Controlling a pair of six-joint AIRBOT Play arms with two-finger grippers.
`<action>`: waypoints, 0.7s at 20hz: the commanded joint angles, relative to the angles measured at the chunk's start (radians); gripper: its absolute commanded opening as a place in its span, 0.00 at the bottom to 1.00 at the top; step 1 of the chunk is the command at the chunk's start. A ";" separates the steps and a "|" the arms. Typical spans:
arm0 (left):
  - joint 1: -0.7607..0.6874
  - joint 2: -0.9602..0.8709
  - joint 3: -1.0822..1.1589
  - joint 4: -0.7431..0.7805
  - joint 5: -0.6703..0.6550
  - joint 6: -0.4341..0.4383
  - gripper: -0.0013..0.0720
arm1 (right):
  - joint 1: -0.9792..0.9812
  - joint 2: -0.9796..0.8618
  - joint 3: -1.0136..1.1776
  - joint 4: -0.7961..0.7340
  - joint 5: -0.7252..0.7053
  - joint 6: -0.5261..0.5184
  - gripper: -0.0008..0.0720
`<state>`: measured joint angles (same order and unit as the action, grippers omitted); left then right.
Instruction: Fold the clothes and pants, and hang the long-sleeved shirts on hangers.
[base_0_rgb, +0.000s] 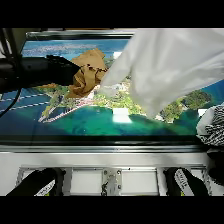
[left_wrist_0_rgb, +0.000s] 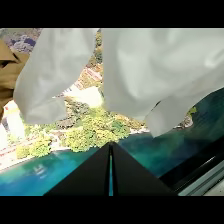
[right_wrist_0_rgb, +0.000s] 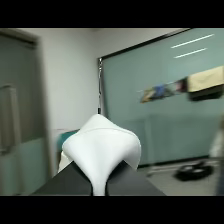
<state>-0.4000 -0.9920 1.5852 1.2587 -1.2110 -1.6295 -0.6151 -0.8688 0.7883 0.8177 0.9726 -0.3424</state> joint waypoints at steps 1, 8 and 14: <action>-0.015 -0.061 0.000 -0.001 0.000 0.002 0.04 | -0.146 0.056 0.091 -0.013 -0.298 -0.139 0.02; -0.016 -0.138 0.000 -0.001 0.000 0.025 0.04 | -0.191 0.034 0.368 -0.009 -0.627 -0.436 0.02; -0.005 -0.148 0.000 -0.001 0.002 0.055 0.04 | -0.199 -0.005 0.571 -0.009 -0.797 -0.598 0.02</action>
<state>-0.4114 -1.1343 1.5848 1.2575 -1.2079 -1.5898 -0.8085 -0.8585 1.2697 0.8120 0.2970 -0.8330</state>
